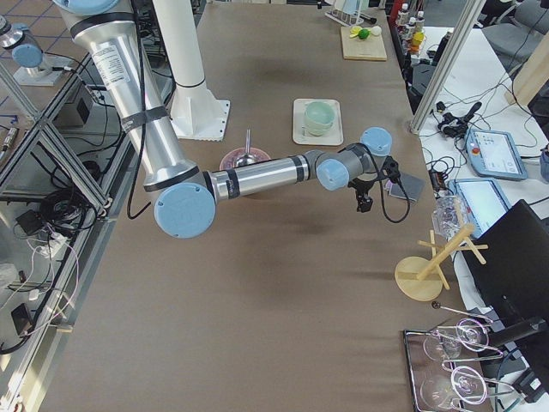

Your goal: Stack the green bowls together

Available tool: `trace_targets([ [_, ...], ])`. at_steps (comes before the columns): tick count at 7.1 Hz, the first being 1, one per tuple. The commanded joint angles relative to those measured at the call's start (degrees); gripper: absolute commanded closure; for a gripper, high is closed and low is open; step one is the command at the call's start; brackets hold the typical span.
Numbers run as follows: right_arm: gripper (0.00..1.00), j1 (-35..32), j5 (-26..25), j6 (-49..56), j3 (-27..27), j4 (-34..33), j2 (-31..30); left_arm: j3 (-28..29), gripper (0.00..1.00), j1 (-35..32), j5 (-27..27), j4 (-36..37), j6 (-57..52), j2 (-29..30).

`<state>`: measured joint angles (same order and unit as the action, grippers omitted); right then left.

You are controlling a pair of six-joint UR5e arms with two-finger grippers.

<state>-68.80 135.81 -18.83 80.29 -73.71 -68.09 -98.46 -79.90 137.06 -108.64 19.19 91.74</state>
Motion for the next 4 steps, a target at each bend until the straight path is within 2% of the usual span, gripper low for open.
trace_targets([
  [1, 0.0, -1.9, 0.8, 0.0, 0.8, -0.2, -1.7, 0.1, 0.01, 0.4, 0.0, 0.1, 0.1, -0.1],
  [3, 0.0, -11.0, 2.8, 1.2, 3.8, 0.3, -12.7, 0.3, 0.01, 0.1, 0.1, 0.1, 0.1, -1.8],
  [4, 0.0, -12.1, 1.9, 1.6, 6.0, 0.3, -17.2, 0.6, 0.01, -0.4, 0.2, 0.1, -0.7, -3.5],
])
